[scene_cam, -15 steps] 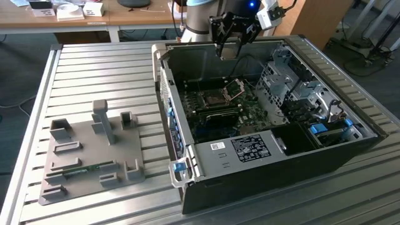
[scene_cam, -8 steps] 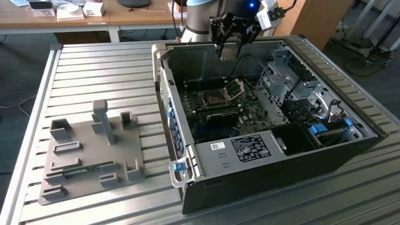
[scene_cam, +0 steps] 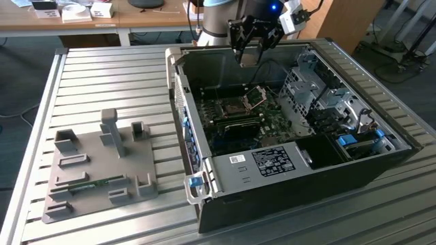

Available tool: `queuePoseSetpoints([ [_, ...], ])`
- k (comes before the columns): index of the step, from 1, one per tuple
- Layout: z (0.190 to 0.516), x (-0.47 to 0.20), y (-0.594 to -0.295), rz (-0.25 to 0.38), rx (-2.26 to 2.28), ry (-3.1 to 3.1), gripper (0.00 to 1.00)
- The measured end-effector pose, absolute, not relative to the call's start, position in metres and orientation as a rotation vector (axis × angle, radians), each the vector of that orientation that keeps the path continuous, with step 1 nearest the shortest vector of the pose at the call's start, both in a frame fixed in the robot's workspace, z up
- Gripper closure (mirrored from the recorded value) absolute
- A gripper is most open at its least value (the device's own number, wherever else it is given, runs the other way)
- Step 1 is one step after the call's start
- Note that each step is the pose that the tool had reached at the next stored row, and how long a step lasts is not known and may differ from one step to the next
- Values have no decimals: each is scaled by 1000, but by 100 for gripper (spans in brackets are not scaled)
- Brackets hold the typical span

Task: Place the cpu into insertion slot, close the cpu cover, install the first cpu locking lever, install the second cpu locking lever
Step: 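Place the cpu into insertion slot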

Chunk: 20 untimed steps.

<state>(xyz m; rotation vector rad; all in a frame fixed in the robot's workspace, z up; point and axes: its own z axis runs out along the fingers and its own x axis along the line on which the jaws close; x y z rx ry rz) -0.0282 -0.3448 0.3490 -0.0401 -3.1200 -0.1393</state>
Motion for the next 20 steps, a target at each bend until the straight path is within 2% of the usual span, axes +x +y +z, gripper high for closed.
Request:
queuePoseSetpoints([
  [20,344,-28,-345,-138,-40,-3120,46],
])
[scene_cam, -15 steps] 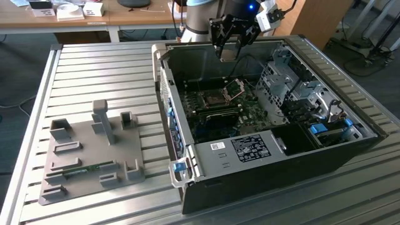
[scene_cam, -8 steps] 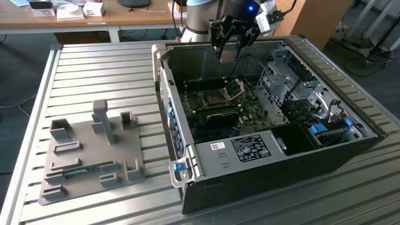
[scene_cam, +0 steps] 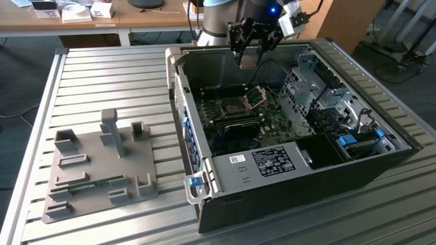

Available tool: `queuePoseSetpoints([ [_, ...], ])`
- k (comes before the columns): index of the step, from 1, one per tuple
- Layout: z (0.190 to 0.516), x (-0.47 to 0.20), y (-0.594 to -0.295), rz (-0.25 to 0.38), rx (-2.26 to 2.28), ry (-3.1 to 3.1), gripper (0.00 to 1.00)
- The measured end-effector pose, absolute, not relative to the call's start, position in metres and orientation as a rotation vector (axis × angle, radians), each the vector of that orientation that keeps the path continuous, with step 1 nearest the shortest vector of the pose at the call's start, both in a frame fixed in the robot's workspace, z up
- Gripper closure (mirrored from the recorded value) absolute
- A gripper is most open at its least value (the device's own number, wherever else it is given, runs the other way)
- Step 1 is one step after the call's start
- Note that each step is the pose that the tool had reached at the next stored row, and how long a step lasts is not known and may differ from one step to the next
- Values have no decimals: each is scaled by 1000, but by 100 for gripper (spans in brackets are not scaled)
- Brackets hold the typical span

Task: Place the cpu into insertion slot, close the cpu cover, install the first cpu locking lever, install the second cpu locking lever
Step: 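Place the cpu into insertion slot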

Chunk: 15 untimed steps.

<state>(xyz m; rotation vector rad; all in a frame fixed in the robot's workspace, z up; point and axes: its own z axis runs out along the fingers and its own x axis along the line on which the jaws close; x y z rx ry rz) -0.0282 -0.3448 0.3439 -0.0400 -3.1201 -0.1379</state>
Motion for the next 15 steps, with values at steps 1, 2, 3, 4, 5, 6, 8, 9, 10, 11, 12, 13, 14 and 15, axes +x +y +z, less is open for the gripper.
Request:
queuePoseSetpoints([
  [1,344,-28,-345,-138,-40,-3120,46],
  [2,343,-28,-345,-138,-40,-3120,46],
  [3,343,-28,-345,-138,-40,-3120,46],
  [4,343,-28,-345,-138,-40,-3120,46],
  [5,342,-28,-345,-138,-40,-3120,46],
  [6,342,-28,-345,-138,-40,-3120,46],
  [8,342,-28,-345,-138,-40,-3120,46],
  [9,341,-28,-345,-138,-40,-3120,46],
  [10,341,-28,-345,-137,-40,-3120,46],
  [11,341,-28,-345,-138,-40,-3120,46],
  [12,341,-28,-345,-138,-40,-3120,46],
  [13,341,-28,-345,-138,-40,-3120,46],
  [14,341,-28,-345,-138,-40,-3120,46],
  [15,341,-28,-345,-138,-40,-3120,46],
])
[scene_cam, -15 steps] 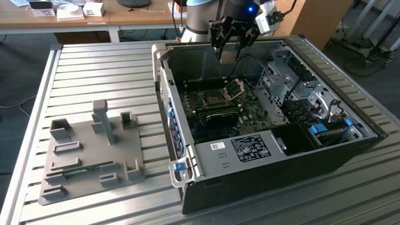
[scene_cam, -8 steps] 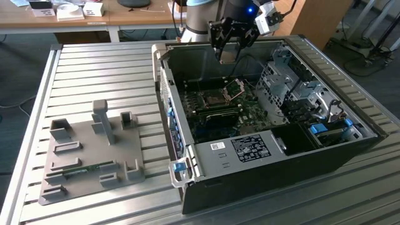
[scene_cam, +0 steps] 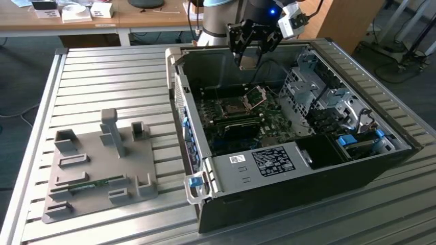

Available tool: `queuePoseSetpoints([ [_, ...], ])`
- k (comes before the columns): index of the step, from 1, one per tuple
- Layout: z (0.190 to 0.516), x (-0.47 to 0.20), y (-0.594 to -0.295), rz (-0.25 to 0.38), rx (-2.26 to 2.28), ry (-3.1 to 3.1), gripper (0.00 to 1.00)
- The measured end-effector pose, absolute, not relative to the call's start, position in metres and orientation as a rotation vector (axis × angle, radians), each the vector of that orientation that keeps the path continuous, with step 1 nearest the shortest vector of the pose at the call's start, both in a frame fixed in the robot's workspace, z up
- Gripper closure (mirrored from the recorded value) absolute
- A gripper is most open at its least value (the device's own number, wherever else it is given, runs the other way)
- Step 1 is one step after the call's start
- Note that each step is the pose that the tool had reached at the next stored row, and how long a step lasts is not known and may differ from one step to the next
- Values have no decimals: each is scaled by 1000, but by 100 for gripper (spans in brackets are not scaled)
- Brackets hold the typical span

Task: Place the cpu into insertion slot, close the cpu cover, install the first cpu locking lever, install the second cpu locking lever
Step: 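Place the cpu into insertion slot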

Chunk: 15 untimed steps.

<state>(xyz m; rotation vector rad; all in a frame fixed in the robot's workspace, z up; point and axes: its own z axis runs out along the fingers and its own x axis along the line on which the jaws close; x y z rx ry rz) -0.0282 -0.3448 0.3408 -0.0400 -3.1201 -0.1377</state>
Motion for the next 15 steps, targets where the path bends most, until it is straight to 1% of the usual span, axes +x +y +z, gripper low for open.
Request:
queuePoseSetpoints([
  [15,332,-28,-345,-138,-40,-3120,46],
])
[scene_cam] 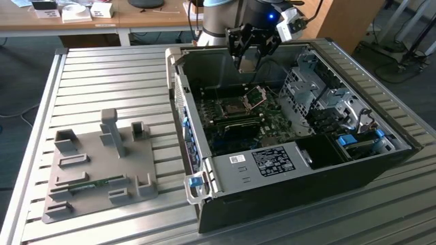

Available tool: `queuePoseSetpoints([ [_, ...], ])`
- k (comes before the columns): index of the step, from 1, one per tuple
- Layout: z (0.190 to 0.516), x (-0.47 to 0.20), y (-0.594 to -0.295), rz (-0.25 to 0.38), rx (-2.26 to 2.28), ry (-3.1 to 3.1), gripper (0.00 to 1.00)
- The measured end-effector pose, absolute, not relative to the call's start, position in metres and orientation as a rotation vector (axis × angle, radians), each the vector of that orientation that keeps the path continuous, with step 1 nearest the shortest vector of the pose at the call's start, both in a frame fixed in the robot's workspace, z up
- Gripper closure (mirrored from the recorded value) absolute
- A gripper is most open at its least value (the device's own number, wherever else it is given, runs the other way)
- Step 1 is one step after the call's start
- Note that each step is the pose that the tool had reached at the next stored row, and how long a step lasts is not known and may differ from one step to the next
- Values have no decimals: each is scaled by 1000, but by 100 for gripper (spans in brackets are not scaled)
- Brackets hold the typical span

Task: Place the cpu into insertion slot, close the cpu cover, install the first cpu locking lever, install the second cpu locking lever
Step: 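Place the cpu into insertion slot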

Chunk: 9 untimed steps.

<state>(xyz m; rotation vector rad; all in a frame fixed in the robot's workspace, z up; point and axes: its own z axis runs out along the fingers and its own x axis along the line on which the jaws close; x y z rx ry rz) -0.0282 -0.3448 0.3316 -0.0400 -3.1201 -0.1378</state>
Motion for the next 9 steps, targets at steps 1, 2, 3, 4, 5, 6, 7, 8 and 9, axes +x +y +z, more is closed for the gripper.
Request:
queuePoseSetpoints([
  [1,331,-28,-344,-137,-40,-3120,46],
  [2,331,-28,-344,-137,-40,-3120,46],
  [3,331,-28,-344,-137,-40,-3120,46],
  [4,331,-28,-344,-137,-40,-3120,46],
  [5,331,-28,-344,-137,-40,-3120,46],
  [6,331,-28,-344,-138,-40,-3120,46],
  [7,331,-28,-344,-137,-40,-3120,46],
  [8,331,-28,-344,-137,-40,-3120,46],
  [9,330,-28,-344,-137,-40,-3120,46],
])
